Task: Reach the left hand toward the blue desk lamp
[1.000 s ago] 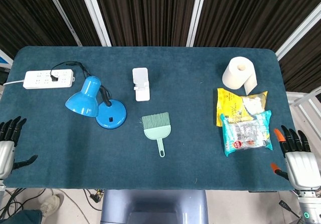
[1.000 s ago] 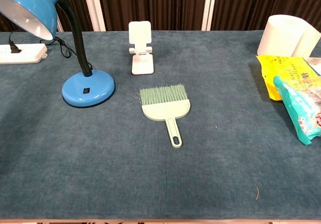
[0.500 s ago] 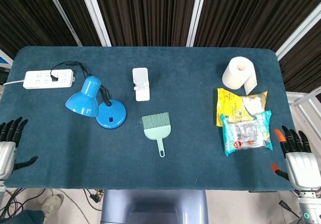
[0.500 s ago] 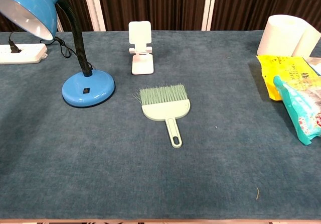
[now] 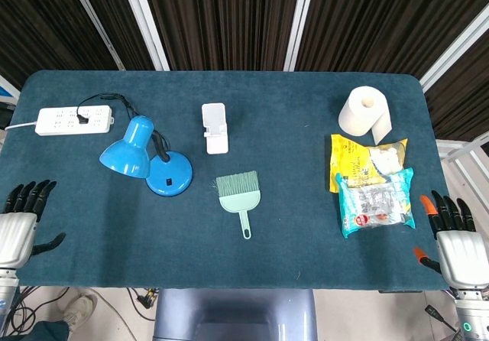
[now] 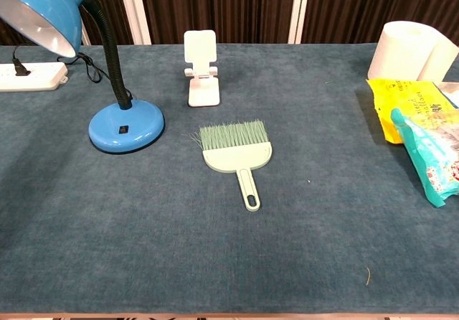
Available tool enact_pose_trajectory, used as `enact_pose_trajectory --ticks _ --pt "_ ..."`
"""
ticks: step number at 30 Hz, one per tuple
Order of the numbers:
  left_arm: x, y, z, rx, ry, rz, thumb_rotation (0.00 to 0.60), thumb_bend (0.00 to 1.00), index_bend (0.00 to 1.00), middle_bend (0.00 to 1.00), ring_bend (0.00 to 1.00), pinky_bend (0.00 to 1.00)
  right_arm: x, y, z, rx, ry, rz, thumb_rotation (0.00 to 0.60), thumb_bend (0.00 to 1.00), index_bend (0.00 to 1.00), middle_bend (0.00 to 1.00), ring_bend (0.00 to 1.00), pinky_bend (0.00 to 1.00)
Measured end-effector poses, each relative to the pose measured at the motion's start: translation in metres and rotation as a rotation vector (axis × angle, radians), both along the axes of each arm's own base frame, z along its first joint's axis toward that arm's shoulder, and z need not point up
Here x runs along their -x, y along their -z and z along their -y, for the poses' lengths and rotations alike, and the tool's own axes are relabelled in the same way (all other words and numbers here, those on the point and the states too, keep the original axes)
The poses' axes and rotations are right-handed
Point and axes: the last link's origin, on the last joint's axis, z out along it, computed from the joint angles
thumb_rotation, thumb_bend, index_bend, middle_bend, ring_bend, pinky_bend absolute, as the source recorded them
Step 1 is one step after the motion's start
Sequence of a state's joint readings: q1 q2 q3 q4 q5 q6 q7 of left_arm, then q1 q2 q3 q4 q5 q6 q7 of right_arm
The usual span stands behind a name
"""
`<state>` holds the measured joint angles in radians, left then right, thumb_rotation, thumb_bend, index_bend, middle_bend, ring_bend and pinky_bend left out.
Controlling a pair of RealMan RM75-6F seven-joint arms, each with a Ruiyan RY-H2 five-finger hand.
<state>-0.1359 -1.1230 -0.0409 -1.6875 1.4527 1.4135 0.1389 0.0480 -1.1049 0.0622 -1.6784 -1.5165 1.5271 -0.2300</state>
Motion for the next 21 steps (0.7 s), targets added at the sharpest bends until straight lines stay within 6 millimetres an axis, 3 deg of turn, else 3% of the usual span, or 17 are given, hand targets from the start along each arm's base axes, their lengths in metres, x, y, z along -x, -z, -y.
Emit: enact_pose_trajectory --ticks 7,9,12,15,21 --pt "0.002 0.026 -0.011 0.084 0.005 -0.009 0.6 0.33 0.0 0.56 0.42 0.47 0.001 0.003 0.001 0.007 0.004 0.003 0.6 0.25 0.03 0.01 0.05 0.0" --pt "0.0 0.036 -0.017 0.112 0.008 -0.008 0.6 0.39 0.0 0.61 0.48 0.53 0.001 0.004 0.001 0.004 0.006 0.001 0.6 0.25 0.03 0.01 0.05 0.0" --pt "-0.007 0.049 -0.029 0.143 0.03 -0.014 0.6 0.58 0.04 0.71 0.58 0.62 0.002 0.004 0.001 0.005 0.009 0.0 0.6 0.25 0.03 0.01 0.05 0.0" --pt "-0.017 0.06 -0.041 0.17 0.059 -0.017 0.6 0.68 0.08 0.77 0.65 0.67 0.002 0.004 0.0 0.007 0.011 -0.001 0.6 0.25 0.03 0.01 0.05 0.0" --pt "-0.034 0.079 -0.059 0.228 0.088 -0.043 0.6 0.73 0.09 0.82 0.69 0.69 0.003 0.004 0.0 0.013 0.015 -0.004 0.6 0.25 0.03 0.01 0.05 0.0"
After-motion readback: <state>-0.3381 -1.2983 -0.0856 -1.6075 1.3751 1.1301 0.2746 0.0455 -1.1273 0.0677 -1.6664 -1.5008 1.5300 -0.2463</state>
